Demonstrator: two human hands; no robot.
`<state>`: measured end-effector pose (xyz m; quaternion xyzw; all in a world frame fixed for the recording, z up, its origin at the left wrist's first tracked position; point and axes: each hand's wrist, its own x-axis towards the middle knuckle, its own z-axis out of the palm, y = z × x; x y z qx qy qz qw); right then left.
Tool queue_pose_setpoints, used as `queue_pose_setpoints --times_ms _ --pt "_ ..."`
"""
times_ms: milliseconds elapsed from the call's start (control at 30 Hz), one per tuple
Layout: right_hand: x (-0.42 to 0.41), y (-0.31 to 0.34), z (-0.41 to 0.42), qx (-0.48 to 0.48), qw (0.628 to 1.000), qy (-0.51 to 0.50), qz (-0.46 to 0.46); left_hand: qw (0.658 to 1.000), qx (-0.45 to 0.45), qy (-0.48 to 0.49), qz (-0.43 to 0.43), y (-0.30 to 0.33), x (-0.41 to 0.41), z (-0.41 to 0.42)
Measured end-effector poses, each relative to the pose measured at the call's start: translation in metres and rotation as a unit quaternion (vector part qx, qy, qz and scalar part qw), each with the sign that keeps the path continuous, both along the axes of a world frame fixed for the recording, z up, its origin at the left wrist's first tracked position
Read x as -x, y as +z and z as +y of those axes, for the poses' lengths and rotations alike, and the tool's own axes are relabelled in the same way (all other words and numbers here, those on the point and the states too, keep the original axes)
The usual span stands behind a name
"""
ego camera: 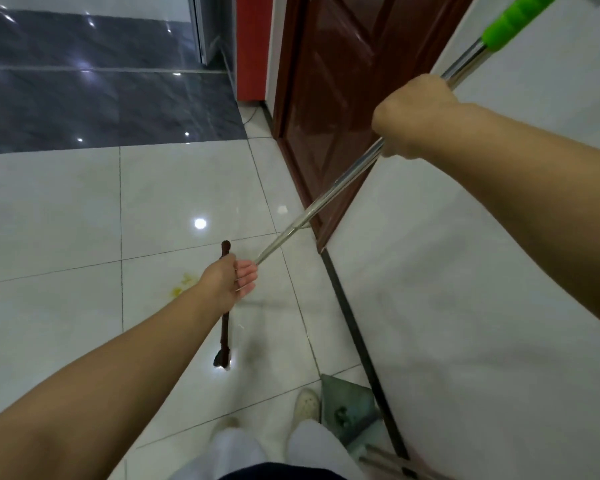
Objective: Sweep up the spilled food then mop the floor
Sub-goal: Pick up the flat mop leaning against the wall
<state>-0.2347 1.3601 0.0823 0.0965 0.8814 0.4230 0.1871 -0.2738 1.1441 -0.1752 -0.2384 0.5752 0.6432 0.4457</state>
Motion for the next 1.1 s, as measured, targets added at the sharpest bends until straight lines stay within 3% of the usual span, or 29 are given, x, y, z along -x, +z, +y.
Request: queue_pose_setpoints --times_ms 367,567,900,1000,1100 --pt "-0.071 -0.074 -0.085 0.1 0.99 -0.092 -0.041 0.994 0.056 -0.077 -0.055 -0.046 -0.06 -0.062" --pt "-0.122 -0.103 -0.118 0.124 0.984 -0.092 -0.093 0.993 0.009 -0.077 -0.087 -0.046 -0.113 -0.082" --pt "-0.271 -0.161 -0.175 0.179 0.971 -0.111 -0.116 0.992 0.007 -0.092 -0.091 -0.048 -0.263 -0.116" --pt "-0.328 -0.173 -0.187 0.23 0.953 -0.157 -0.123 0.987 -0.01 -0.117 -0.113 -0.054 -0.327 -0.105" --pt "-0.38 -0.188 -0.198 0.298 0.91 -0.25 -0.144 0.987 -0.014 -0.109 -0.113 -0.056 -0.387 -0.091"
